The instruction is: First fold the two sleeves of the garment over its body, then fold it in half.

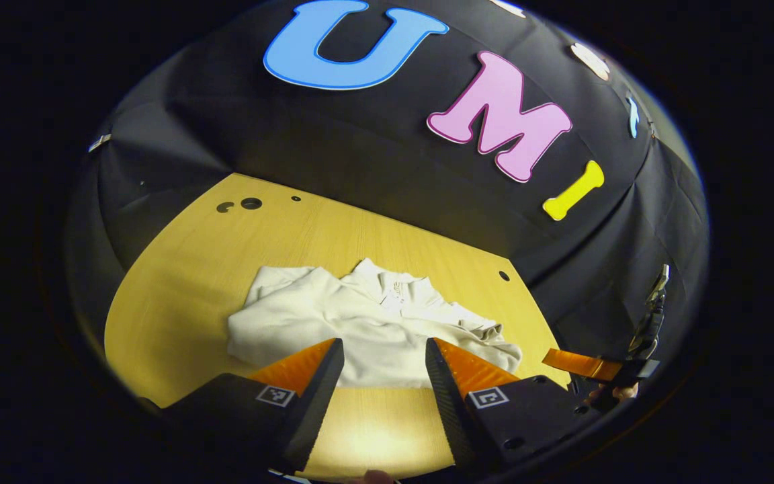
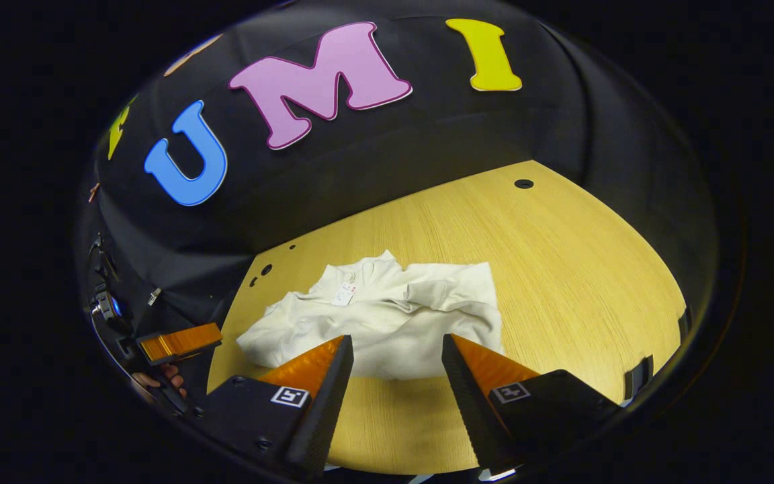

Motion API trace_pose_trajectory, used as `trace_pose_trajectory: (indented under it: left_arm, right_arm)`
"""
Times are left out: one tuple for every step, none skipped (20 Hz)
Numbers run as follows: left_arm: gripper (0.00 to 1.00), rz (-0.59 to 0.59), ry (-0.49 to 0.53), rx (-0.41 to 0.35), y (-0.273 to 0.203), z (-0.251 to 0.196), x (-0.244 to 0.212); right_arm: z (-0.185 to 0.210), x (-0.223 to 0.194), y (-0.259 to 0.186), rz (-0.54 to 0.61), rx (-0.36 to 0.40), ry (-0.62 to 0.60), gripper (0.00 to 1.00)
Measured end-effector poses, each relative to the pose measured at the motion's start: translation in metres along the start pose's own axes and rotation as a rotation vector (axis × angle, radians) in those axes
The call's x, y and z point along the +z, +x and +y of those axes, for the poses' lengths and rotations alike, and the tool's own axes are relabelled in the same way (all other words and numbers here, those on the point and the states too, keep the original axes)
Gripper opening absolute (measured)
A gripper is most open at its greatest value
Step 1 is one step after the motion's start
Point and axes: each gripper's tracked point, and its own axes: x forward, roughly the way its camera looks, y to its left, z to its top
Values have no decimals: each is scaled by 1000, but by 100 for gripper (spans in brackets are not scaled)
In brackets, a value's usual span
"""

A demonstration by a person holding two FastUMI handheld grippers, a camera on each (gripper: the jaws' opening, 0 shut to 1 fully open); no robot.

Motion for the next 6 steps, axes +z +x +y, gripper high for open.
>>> trace_pose_trajectory:
  left_arm:
    - [78, 3, -2, 2, -3, 0, -4]
    - [79, 7, -6, 8, -7, 0, -10]
    - [78, 15, -11, 13, -10, 1, -15]
    - [78, 21, -12, 15, -13, 1, -22]
    - [78, 29, -14, 17, -15, 1, -27]
    - [79, 36, -16, 22, -16, 2, -32]
  right_arm:
    - [1, -3, -4, 1, 4, -2, 83]
    - [2, -6, -6, 1, 6, -3, 83]
    - [3, -8, -9, 0, 8, -4, 83]
    - [5, -11, -12, 5, 11, -4, 83]
    - [6, -17, -15, 13, 15, -6, 83]
    - [7, -21, -16, 19, 15, -11, 83]
